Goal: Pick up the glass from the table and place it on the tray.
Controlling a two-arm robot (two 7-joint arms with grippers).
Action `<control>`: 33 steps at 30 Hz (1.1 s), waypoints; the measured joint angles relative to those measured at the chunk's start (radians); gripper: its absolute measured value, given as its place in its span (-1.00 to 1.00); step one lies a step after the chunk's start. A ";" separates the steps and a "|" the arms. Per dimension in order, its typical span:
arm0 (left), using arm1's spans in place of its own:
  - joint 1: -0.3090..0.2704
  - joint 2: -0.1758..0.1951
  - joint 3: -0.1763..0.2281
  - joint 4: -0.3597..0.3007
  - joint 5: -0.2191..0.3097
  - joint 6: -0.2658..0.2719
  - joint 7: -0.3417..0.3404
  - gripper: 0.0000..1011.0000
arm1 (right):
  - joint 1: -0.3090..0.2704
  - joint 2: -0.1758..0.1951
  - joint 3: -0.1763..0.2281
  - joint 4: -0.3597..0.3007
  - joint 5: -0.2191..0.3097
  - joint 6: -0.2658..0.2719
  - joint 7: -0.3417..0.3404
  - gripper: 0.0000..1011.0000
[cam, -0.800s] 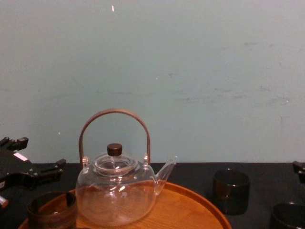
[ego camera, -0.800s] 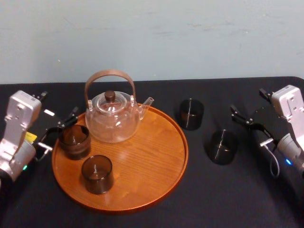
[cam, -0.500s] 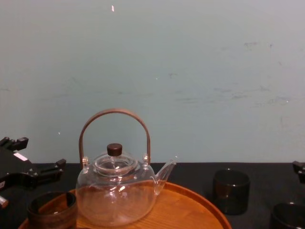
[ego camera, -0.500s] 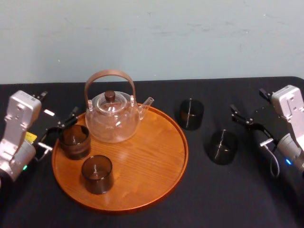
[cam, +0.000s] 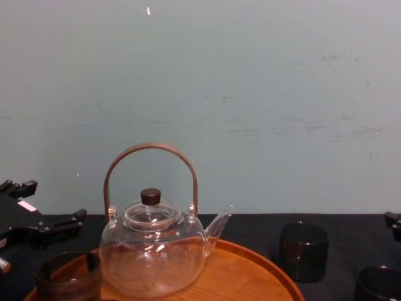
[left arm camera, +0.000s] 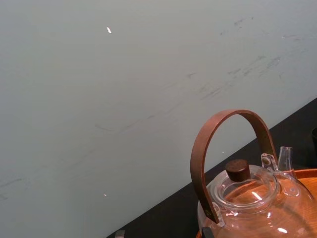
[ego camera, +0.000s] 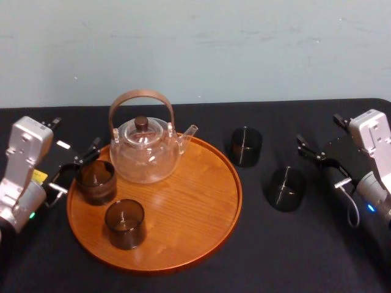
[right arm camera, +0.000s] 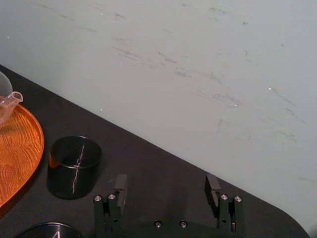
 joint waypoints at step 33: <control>0.000 0.000 0.000 0.000 0.000 0.000 0.000 0.98 | -0.004 0.000 0.006 -0.003 0.001 0.000 0.008 0.98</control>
